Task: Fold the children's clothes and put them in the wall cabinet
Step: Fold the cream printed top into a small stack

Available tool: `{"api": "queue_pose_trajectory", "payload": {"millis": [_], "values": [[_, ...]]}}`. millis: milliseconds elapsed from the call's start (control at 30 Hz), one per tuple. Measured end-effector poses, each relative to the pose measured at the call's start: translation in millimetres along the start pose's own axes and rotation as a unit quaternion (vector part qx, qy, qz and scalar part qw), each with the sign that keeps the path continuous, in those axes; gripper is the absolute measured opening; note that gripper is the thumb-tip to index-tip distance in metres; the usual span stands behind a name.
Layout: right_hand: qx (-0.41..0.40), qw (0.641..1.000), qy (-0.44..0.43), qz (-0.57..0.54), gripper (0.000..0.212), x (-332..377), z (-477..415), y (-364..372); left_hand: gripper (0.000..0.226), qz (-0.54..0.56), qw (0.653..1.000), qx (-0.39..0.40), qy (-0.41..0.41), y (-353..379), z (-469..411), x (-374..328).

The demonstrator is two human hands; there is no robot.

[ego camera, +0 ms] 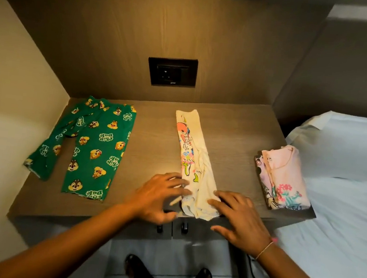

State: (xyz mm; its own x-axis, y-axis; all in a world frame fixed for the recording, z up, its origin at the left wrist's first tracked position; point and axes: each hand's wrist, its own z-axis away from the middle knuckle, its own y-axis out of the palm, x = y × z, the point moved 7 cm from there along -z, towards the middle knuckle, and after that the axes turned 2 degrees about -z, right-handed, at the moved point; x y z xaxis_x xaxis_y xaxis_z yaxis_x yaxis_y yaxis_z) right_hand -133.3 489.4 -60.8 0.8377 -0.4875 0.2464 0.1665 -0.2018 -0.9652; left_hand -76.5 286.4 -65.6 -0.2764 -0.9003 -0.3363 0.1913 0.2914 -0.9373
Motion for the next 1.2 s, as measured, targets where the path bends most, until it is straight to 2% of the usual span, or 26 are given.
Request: {"api": "queue_pose_trajectory", "payload": {"millis": [167,300,400,533,600,700,800,967,1033,1100,1167,1200], "values": [[-0.068,0.997,-0.028,0.019,0.050,10,3,6,0.043,-0.052,0.995,-0.079,-0.012,7,15,-20],[-0.087,0.994,-0.041,-0.046,0.037,23,8,-4,0.020,0.001,0.986,-0.165,-0.039,5,29,-33],[-0.069,0.985,-0.013,-0.159,0.028,33,9,-25,0.019,0.137,0.965,-0.191,-0.117,-7,43,-29],[-0.056,0.953,0.046,-0.294,0.024,36,-1,-71,0.009,0.361,0.907,-0.148,-0.160,-37,50,-29],[-0.049,0.951,0.051,-0.300,0.024,33,-19,-91,0.005,0.400,0.894,-0.132,-0.155,-56,41,-26],[-0.045,0.963,0.094,-0.248,0.022,16,-61,-106,0.014,0.435,0.870,-0.154,-0.175,-79,15,-4],[-0.044,0.965,0.163,-0.199,0.019,-14,-111,-101,0.009,0.412,0.864,-0.167,-0.236,-87,-19,40],[0.001,0.957,0.236,-0.166,0.025,-51,-173,-58,0.027,0.357,0.856,-0.111,-0.358,-69,-68,103],[0.012,0.952,0.260,-0.160,0.037,-56,-178,-42,0.027,0.328,0.855,-0.096,-0.390,-60,-76,110],[-0.006,0.939,0.296,-0.176,0.049,-61,-171,-34,0.030,0.284,0.851,-0.125,-0.424,-60,-71,111],[-0.035,0.918,0.341,-0.202,0.054,-65,-154,-27,0.036,0.215,0.855,-0.140,-0.450,-58,-59,106],[-0.032,0.911,0.357,-0.204,0.054,-63,-145,-22,0.038,0.192,0.860,-0.124,-0.457,-53,-54,101]]}}
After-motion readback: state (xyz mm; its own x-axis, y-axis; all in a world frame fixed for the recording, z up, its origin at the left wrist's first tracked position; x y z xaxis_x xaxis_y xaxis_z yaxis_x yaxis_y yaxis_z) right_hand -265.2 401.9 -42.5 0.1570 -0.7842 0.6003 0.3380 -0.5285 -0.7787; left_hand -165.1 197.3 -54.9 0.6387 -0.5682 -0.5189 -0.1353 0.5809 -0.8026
